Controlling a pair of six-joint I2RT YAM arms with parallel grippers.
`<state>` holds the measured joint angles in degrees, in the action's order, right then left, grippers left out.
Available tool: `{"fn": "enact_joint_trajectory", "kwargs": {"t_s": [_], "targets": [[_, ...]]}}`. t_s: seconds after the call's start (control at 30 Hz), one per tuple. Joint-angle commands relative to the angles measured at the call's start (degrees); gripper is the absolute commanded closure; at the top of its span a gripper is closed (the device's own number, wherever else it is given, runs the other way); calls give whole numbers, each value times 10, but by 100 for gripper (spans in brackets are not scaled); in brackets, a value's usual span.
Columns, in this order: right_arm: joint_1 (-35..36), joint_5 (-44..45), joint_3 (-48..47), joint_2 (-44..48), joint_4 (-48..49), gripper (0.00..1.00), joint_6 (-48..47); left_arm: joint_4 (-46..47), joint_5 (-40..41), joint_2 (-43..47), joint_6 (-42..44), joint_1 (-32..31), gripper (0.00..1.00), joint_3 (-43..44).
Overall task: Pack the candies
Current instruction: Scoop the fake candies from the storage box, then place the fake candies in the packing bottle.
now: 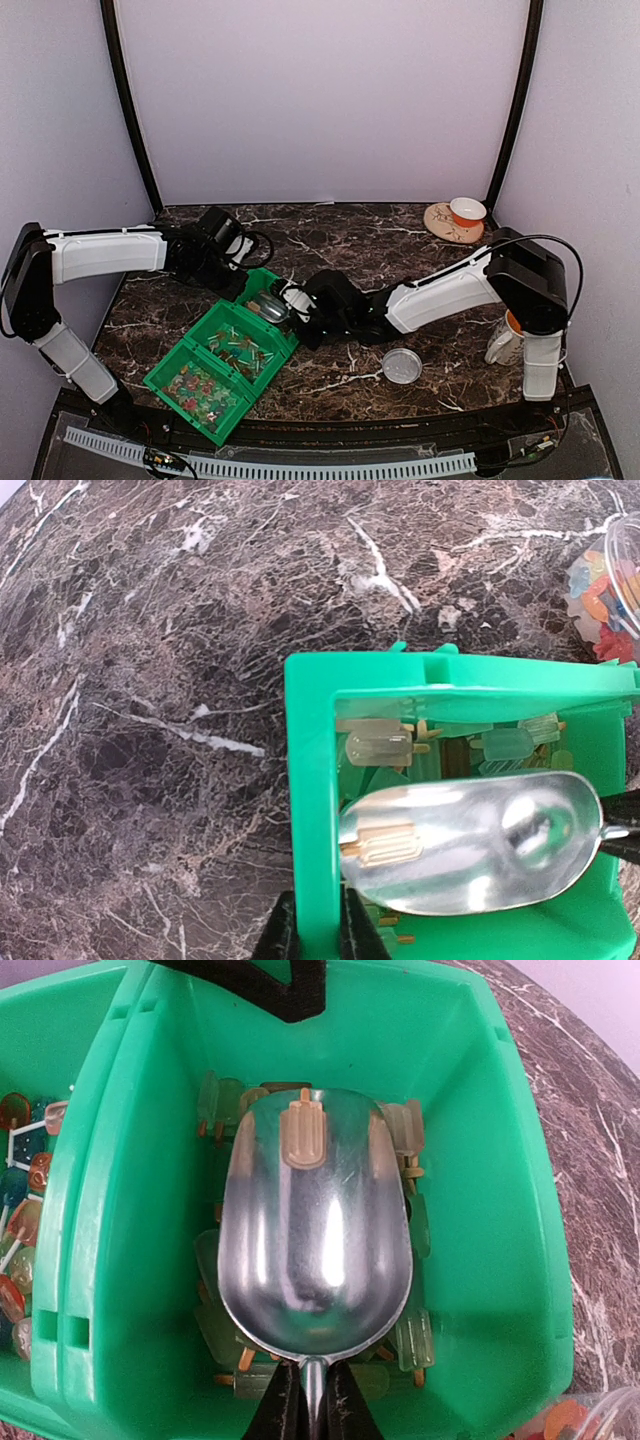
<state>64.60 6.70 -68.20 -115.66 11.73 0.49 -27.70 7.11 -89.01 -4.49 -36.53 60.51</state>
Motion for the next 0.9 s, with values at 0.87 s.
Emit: {"fn": "enact_joint_trajectory", "kwargs": {"t_s": [0.87], "targets": [[-11,153,174,221,72,100,-21,8,-1,16,2,1,100,22]]}}
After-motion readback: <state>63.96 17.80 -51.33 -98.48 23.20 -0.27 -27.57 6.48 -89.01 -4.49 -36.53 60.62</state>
